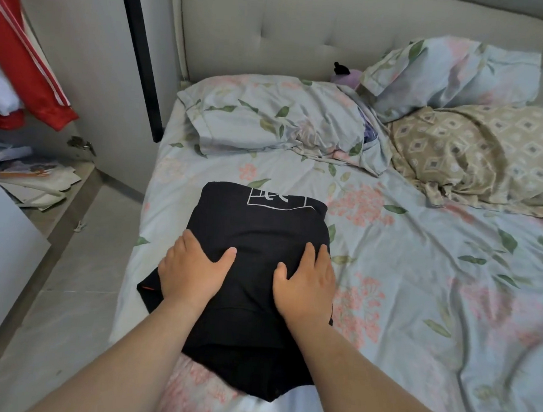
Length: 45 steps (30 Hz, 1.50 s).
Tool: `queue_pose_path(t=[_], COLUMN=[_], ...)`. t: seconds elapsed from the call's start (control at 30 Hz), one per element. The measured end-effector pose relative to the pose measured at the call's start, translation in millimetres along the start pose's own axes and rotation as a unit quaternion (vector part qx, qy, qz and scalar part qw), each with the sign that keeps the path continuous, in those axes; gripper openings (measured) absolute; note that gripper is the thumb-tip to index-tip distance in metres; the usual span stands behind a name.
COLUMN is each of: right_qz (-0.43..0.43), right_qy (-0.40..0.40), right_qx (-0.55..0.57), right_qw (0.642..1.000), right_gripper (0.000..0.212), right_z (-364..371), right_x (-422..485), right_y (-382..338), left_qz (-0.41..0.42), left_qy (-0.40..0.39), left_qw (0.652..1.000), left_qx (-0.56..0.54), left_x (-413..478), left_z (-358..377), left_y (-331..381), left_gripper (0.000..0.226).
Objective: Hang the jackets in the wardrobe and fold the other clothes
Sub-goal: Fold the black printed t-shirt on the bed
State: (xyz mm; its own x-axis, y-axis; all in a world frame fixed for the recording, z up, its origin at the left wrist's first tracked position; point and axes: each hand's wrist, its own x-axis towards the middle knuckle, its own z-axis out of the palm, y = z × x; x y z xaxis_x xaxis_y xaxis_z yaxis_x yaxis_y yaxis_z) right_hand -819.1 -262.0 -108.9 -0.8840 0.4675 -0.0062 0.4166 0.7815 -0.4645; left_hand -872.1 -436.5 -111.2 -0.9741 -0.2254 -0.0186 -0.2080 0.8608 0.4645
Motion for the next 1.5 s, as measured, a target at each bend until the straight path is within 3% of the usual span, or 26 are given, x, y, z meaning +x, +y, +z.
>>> queue_pose_path(t=[0.13, 0.23, 0.3, 0.37, 0.47, 0.57, 0.7, 0.77, 0.9, 1.03, 1.23, 1.5], right_qz=[0.118, 0.171, 0.192, 0.236, 0.282, 0.268, 0.225, 0.214, 0.173, 0.107, 0.042, -0.039], right_qy=[0.007, -0.024, -0.056, -0.119, -0.261, -0.311, -0.272, -0.27, -0.28, -0.275, -0.293, -0.301], right_qx=[0.153, 0.229, 0.304, 0.413, 0.473, 0.481, 0.514, 0.523, 0.563, 0.582, 0.591, 0.552], right_qw=[0.981, 0.958, 0.932, 0.872, 0.793, 0.775, 0.782, 0.779, 0.759, 0.758, 0.75, 0.777], right_gripper=[0.058, 0.05, 0.044, 0.042, 0.048, 0.042, 0.028, 0.024, 0.026, 0.031, 0.036, 0.043], right_z=[-19.4, -30.4, -38.0, -47.1, -55.8, -56.7, -57.3, -58.4, -63.8, -72.1, -86.4, -97.3], right_x=[4.9, 4.7, 6.4, 6.7, -3.2, -12.8, -15.6, -18.3, -27.4, -33.2, -44.6, -65.2], right_y=[10.9, 13.8, 15.7, 20.5, 34.1, 42.8, 39.2, 36.9, 35.8, 28.4, 12.2, -18.5], left_qz=[-0.062, -0.098, -0.166, -0.229, -0.251, -0.27, -0.23, -0.25, -0.275, -0.23, -0.163, -0.119], left_qy=[-0.043, -0.139, -0.247, -0.353, -0.427, -0.389, -0.333, -0.347, -0.352, -0.309, -0.219, -0.171], left_qw=[0.997, 0.978, 0.909, 0.834, 0.808, 0.809, 0.824, 0.809, 0.777, 0.758, 0.744, 0.735], left_qx=[-0.03, -0.119, -0.29, -0.356, -0.32, -0.348, -0.396, -0.403, -0.444, -0.526, -0.61, -0.646], left_x=[-9.0, -2.4, 6.0, 8.3, 2.0, -12.4, -26.7, -30.3, -41.7, -58.1, -92.5, -113.9], left_z=[-19.1, -40.0, -55.9, -72.2, -79.9, -73.9, -70.3, -75.5, -88.1, -98.1, -121.2, -139.1], left_y=[-8.5, -11.7, -7.5, -5.4, -16.2, -28.2, -25.7, -25.1, -38.0, -45.9, -65.4, -94.3], left_gripper=[0.077, 0.068, 0.067, 0.062, 0.055, 0.048, 0.032, 0.033, 0.056, 0.047, 0.058, 0.055])
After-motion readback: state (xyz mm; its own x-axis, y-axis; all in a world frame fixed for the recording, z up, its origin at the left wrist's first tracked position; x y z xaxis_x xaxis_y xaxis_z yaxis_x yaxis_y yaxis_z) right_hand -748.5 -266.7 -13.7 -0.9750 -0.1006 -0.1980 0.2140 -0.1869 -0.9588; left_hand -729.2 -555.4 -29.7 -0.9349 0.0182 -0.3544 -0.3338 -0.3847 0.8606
